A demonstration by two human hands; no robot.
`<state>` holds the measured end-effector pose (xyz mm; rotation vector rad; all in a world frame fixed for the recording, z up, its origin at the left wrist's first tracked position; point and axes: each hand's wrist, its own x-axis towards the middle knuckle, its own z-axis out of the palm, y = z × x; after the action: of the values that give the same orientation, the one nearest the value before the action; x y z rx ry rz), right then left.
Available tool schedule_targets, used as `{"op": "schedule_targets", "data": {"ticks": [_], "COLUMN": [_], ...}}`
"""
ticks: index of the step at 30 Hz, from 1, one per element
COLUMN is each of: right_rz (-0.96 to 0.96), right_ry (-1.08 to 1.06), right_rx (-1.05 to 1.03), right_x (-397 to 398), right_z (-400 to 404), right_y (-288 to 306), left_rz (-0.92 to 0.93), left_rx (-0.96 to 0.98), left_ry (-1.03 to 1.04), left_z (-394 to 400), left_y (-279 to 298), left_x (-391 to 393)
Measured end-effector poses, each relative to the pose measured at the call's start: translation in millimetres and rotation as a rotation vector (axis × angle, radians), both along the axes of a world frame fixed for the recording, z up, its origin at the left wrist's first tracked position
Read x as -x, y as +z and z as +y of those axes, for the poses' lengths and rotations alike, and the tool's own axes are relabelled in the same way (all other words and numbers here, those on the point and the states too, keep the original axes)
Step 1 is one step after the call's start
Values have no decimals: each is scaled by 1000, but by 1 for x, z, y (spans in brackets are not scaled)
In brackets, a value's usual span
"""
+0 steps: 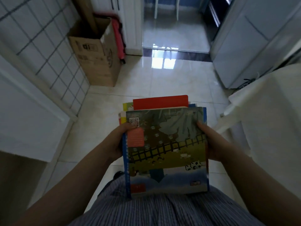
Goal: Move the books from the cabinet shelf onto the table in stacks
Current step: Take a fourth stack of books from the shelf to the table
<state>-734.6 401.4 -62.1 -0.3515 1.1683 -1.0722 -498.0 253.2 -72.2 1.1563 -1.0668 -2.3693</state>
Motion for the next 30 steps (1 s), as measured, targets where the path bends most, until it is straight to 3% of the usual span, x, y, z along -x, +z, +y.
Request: {"op": "schedule_targets", "data": {"ticks": [14,30], "right_rz": [63,44], "right_ry": [-492,-1060], "right_rx": [-28,-239], "right_x": [93,279], "right_z": [126,158], "right_y": [-12,-29], "left_rz": [-70,-99], "left_rx": [-6,38], "left_ry": [-382,-805], "left_z": [41,53], "left_y": [-15,-27], "left_x": [194,503]}}
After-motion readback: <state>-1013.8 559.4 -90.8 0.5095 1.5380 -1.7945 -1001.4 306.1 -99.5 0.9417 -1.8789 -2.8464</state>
